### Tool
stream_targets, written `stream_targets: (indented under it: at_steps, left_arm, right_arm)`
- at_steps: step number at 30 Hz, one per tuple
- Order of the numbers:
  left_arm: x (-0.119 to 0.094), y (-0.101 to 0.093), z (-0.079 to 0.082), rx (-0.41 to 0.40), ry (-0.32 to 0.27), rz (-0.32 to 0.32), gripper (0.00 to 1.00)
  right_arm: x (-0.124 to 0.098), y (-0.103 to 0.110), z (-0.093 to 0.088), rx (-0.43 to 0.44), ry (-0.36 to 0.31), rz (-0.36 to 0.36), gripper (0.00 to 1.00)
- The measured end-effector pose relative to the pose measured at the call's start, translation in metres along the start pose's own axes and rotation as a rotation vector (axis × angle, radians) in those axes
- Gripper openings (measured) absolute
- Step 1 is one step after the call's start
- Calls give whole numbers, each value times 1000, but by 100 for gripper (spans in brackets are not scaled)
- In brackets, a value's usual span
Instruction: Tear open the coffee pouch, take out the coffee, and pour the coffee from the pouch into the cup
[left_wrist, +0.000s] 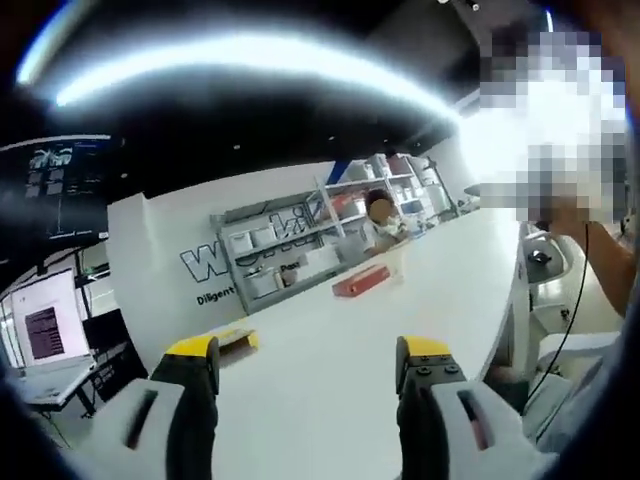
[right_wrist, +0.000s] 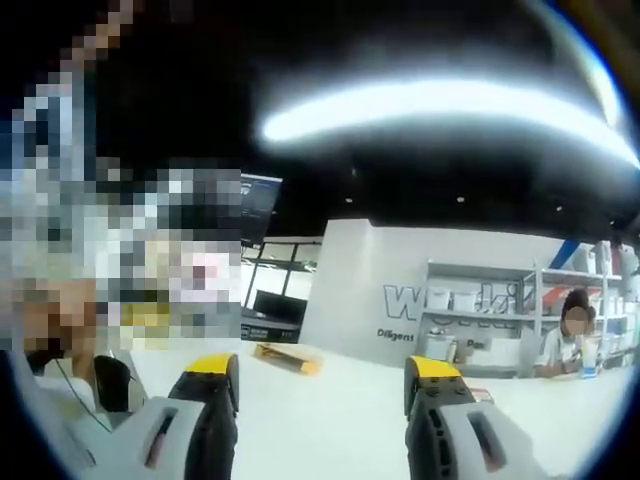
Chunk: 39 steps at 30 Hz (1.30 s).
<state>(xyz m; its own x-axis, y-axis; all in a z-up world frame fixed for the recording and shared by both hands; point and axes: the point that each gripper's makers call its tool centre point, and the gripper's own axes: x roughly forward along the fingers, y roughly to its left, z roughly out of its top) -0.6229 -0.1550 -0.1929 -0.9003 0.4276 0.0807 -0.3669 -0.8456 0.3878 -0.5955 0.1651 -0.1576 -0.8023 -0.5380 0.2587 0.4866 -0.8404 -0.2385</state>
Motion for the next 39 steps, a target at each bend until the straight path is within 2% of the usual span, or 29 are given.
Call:
stream_targets:
  at_steps: [4, 8, 11, 18, 21, 23, 25, 29, 31, 32, 33, 35, 36, 39]
  left_arm:
    - [11, 4, -1, 8, 7, 2, 74]
    - [27, 12, -9, 117, 59, 8, 75]
    - [39, 20, -14, 165, 86, 14, 75]
    - [63, 35, -20, 181, 113, 16, 74]
    - [73, 41, -26, 126, 117, 12, 74]
    - [80, 43, -28, 22, 102, 1, 73]
    - [85, 45, -29, -38, 93, -1, 72]
    - [93, 52, -39, -139, 122, 18, 69]
    - [98, 62, -42, -232, 118, 46, 66]
    - [112, 85, -50, -264, 123, 55, 66]
    - [119, 97, -56, -268, 134, 61, 67]
    - [124, 99, -63, -271, 145, 68, 67]
    - [137, 113, -71, -278, 149, 70, 67]
    - [149, 121, -78, -316, 152, 64, 68]
  right_arm:
    - [1, -1, -5, 3, 12, -1, 66]
    - [0, 0, -1, -1, -1, -2, 66]
    - [0, -2, -1, 0, -7, -4, 65]
    - [0, -5, -4, 0, -4, -9, 65]
    - [0, -4, -3, -1, -8, -6, 65]
    - [0, -3, -3, 1, -9, -3, 65]
    - [1, -3, -4, 4, -8, 0, 65]
    - [1, -1, -3, 4, -10, 5, 65]
    - [0, -2, -2, 4, -12, 4, 65]
    - [0, -2, -2, 4, -14, 3, 65]
    - [-1, -2, -1, 4, -16, 2, 65]
    - [-1, -3, -1, 3, -17, 1, 65]
    - [-1, -3, -1, 3, -17, 0, 65]
    - [-1, -3, -1, 1, -15, 0, 65]
